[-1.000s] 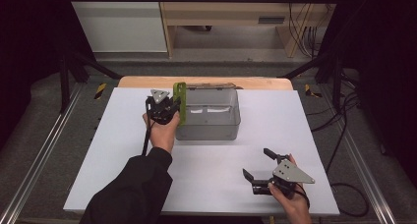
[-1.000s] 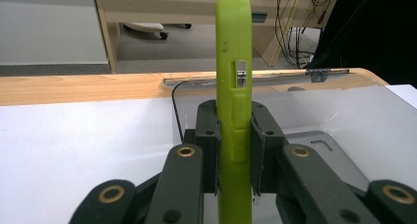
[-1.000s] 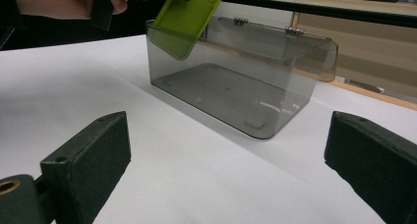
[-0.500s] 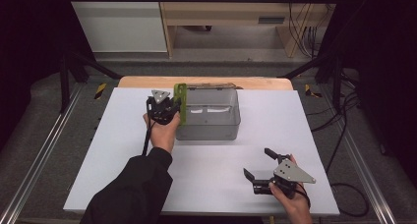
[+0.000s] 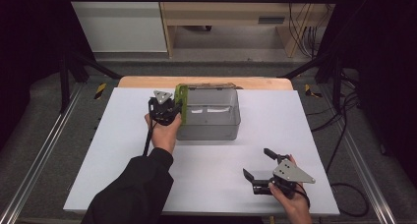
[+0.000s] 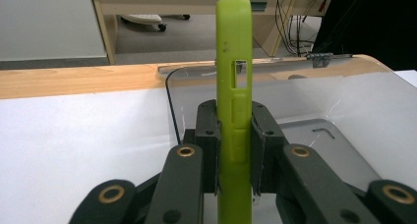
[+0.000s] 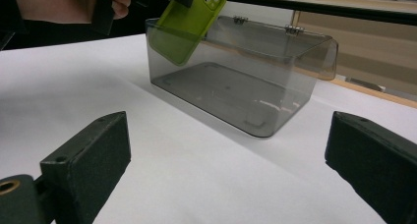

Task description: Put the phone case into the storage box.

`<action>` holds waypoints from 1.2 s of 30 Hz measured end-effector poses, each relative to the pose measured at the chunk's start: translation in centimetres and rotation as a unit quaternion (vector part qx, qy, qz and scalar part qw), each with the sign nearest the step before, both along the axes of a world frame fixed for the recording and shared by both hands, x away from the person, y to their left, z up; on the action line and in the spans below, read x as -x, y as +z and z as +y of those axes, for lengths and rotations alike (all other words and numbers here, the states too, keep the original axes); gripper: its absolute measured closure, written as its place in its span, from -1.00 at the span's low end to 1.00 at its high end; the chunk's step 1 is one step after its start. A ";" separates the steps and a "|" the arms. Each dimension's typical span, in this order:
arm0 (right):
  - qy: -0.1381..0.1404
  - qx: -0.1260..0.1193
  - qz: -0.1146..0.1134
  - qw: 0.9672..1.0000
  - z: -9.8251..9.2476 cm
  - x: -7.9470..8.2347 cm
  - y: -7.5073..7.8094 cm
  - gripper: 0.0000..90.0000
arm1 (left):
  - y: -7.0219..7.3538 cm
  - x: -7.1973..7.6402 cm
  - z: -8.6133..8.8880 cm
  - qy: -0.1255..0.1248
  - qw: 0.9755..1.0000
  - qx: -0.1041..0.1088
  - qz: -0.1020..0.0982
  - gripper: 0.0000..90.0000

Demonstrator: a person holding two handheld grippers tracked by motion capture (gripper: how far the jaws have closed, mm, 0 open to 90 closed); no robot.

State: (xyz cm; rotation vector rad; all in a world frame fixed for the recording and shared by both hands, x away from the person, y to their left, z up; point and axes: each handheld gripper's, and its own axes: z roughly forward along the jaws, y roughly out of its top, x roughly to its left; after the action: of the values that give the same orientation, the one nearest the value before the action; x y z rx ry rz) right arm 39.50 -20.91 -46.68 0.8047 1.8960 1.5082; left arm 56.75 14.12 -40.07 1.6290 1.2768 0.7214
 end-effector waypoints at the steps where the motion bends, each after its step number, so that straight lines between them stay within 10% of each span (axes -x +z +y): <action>1: 0.000 0.000 0.000 1.000 0.0 0.0 0.0 -0.92 | 0.0 0.0 0.0 0.000 1.000 0.001 0.000 0.72; 36: 0.001 0.003 0.002 1.000 0.1 0.0 -0.1 -0.92 | -0.7 0.0 -0.1 -0.005 1.000 0.009 0.014 0.72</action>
State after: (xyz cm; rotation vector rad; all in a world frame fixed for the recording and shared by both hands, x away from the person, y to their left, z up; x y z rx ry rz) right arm 39.53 -20.81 -46.74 0.8034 1.9034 1.5023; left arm 56.74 14.05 -40.76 1.6354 1.2903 0.6801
